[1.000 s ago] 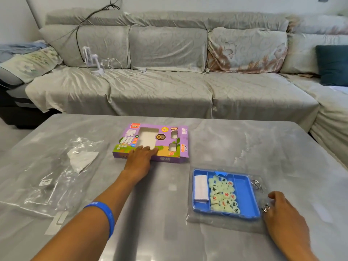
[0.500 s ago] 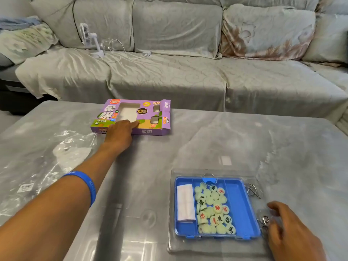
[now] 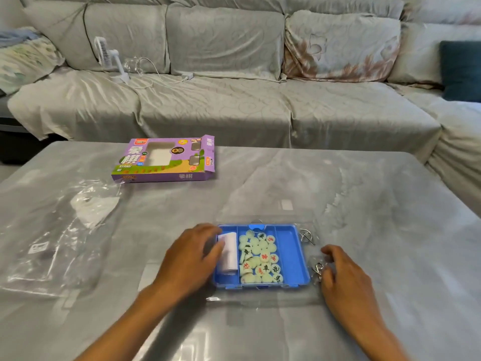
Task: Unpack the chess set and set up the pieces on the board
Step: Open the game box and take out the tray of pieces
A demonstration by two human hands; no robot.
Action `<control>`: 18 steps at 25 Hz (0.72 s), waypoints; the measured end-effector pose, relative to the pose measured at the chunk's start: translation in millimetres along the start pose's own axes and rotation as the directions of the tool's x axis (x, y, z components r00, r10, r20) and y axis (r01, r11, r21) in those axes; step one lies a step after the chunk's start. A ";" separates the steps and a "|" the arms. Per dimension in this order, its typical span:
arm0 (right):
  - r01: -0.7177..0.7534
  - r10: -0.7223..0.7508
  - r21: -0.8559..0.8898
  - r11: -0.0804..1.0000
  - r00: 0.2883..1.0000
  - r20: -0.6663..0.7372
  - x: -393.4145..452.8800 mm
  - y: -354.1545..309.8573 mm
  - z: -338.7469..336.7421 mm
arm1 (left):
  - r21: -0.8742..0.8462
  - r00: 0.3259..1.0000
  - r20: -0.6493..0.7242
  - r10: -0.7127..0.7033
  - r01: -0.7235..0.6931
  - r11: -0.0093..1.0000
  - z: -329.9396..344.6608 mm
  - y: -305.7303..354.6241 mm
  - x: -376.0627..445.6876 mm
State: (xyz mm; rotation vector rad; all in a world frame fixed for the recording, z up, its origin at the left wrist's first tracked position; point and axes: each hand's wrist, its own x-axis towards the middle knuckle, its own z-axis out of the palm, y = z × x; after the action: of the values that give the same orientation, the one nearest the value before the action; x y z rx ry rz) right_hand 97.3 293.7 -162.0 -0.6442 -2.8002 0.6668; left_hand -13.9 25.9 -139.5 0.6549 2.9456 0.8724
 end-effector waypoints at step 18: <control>0.535 -0.432 -0.335 0.775 0.837 0.337 -11.3 -39.4 -36.0 | 0.161 0.992 0.119 -0.032 0.012 0.987 7.6 -8.9 -93.1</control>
State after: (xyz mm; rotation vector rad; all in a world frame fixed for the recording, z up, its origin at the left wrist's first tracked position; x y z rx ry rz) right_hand 102.8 270.7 -112.9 0.1529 -3.1643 0.0337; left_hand 68.5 -13.3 -161.4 0.6540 2.9278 0.5770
